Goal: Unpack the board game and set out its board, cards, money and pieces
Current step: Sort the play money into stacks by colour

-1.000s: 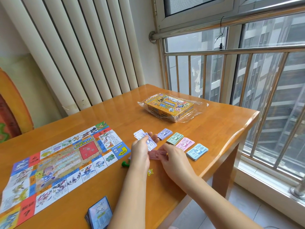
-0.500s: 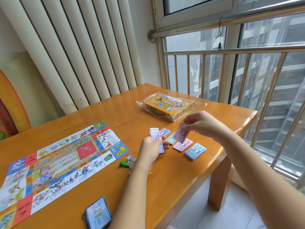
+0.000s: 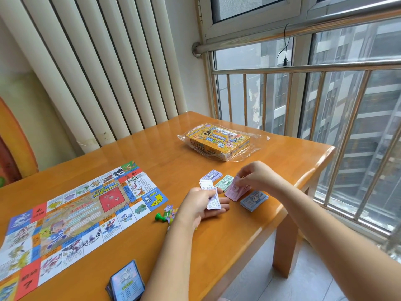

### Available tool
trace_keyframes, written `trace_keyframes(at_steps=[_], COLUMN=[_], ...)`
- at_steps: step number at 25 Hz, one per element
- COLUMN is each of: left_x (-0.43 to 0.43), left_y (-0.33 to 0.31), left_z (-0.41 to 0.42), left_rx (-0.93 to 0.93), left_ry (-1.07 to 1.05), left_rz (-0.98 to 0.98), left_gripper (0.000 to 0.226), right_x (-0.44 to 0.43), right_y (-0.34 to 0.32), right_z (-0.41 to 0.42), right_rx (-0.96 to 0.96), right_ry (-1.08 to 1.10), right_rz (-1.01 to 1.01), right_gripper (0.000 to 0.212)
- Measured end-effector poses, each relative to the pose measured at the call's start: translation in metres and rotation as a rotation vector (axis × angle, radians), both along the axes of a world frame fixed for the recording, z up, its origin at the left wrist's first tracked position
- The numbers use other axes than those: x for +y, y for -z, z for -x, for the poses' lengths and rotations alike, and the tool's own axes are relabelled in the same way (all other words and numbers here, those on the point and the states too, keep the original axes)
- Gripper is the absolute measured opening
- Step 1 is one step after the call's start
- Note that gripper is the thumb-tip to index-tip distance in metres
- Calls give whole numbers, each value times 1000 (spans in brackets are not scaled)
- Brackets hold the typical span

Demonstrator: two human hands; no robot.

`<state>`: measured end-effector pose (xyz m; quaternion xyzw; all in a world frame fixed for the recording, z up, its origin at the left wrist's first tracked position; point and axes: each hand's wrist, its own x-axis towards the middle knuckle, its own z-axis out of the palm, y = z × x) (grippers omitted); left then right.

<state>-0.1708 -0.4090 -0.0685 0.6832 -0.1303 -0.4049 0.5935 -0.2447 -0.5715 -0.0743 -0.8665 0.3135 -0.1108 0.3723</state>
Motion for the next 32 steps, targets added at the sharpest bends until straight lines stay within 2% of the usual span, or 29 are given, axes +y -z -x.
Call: trace_keyframes(at_steps=[6, 12, 14, 16, 19, 21, 23, 27, 29, 32], left_x=[-1, -3, -1, 1, 2, 1, -1, 1, 2, 1], left_y=[3, 4, 3, 2, -1, 1, 3, 4, 3, 1], left_z=[-2, 0, -2, -6, -9, -8, -7, -3, -1, -2], left_rx=[67, 118, 143, 190, 286, 255, 152, -166, -202, -135], left_ry=[7, 28, 29, 28, 39, 43, 61, 38, 26, 17], left_rz=[48, 94, 113, 153, 275, 356, 381, 263, 273, 311], left_gripper=[22, 22, 24, 28, 32, 30, 26, 20, 22, 24], right_x=[1, -1, 0, 3, 15, 23, 28, 24, 21, 19], right_y=[1, 1, 0, -2, -9, -11, -13, -20, -23, -24], right_z=[1, 1, 2, 5, 7, 6, 4, 5, 7, 9], right_rx=[94, 108, 56, -79, -252, -267, -287, -291, -228, -241], right_ry=[51, 27, 28, 6, -83, -116, -144, -163, -190, -197], right_rz=[228, 190, 198, 162, -37, -130, -116, -159, -184, -197], right_gripper=[23, 20, 19, 13, 20, 30, 32, 21, 20, 14])
